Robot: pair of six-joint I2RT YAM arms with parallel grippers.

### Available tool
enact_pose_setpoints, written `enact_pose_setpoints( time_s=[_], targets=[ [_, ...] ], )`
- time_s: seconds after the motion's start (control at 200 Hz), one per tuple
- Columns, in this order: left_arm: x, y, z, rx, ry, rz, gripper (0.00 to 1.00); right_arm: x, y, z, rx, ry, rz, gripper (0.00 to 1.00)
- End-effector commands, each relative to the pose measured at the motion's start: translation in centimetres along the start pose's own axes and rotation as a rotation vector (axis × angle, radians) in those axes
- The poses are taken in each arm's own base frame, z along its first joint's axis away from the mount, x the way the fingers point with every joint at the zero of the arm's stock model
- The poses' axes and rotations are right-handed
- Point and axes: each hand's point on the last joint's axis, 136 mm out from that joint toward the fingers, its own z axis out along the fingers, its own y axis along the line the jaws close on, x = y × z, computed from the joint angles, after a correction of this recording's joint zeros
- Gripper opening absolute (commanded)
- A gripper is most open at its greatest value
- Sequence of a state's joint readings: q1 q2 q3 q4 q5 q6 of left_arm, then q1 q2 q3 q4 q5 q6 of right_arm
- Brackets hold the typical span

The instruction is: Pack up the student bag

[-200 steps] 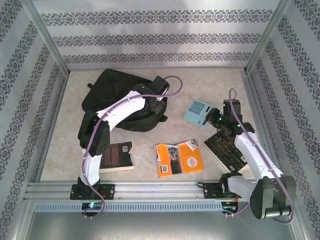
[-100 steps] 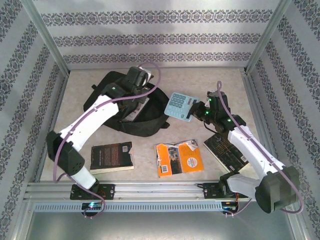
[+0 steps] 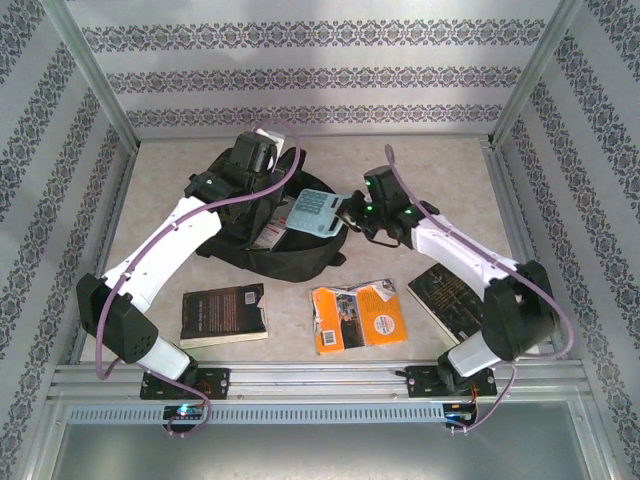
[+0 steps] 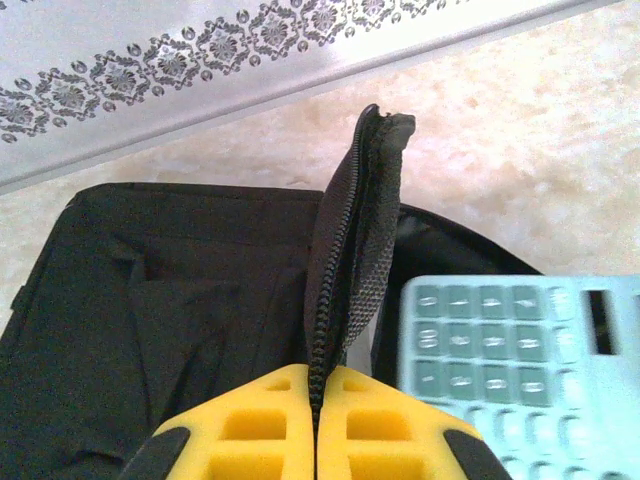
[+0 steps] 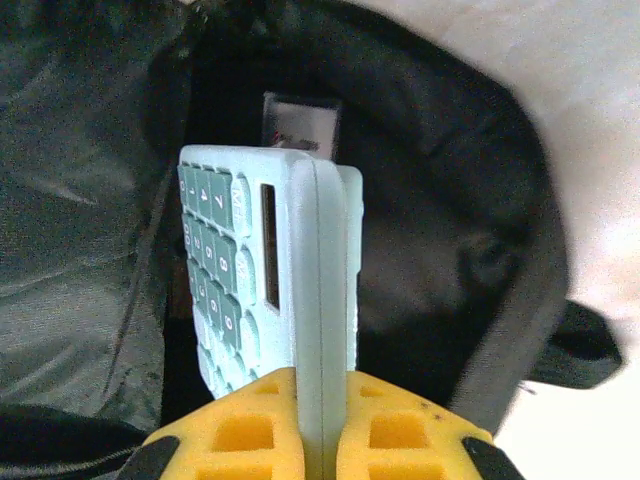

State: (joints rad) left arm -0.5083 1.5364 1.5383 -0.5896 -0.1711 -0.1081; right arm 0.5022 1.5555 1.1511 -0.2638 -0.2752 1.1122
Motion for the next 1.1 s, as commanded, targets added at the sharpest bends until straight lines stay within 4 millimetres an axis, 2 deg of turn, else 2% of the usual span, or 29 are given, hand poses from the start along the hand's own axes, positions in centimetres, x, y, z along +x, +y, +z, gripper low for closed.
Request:
enact_pose_setpoints(
  time_s=[0.0,0.06,0.115,0.255,0.48,0.585,0.63,0.739,0.799,0.874,1.014,1.094],
  targets=[
    [-3.9,-0.2,-2.0,0.048,-0.148,-0.071,0.0,-0.2,3.5,1.4,-0.061,0.022,-0.01,0.0],
    [-4.2,-0.4,-2.1,0.064,-0.159,-0.078,0.0,-0.1,4.1,3.2,-0.057,0.055,-0.032,0.0],
    [-4.5,-0.7,-2.1,0.079,-0.169,-0.083,0.0,0.1,5.5,4.9,-0.093,0.109,-0.048,0.0],
    [-5.5,-1.2,-2.0,0.104,-0.19,-0.093,0.0,1.9,8.6,8.5,-0.207,0.242,-0.071,0.0],
    [-7.8,-1.9,-2.3,0.146,-0.259,-0.123,0.0,4.4,11.2,13.2,-0.274,0.266,-0.045,0.0],
    [-8.3,-2.2,-1.9,0.154,-0.267,-0.129,0.0,4.7,12.2,15.5,-0.341,0.247,-0.006,0.0],
    [-8.3,-2.4,-1.7,0.163,-0.265,-0.133,0.0,4.7,12.7,16.3,-0.381,0.236,0.0,0.05],
    [-8.1,-2.6,-1.3,0.171,-0.262,-0.137,0.0,4.9,13.9,18.0,-0.465,0.235,0.023,0.31],
    [-8.0,-2.4,-1.2,0.161,-0.264,-0.129,0.0,5.1,14.6,18.2,-0.516,0.254,0.021,0.38],
    [-7.7,-1.8,-1.2,0.141,-0.262,-0.119,0.0,4.8,15.1,17.4,-0.565,0.247,-0.012,0.46],
    [-6.7,0.0,-0.8,0.1,-0.238,-0.133,0.0,3.8,15.1,14.3,-0.559,0.185,-0.136,0.66],
    [-5.9,1.0,-0.4,0.084,-0.232,-0.154,0.0,3.8,15.0,12.6,-0.543,0.177,-0.202,0.7]
  ],
)
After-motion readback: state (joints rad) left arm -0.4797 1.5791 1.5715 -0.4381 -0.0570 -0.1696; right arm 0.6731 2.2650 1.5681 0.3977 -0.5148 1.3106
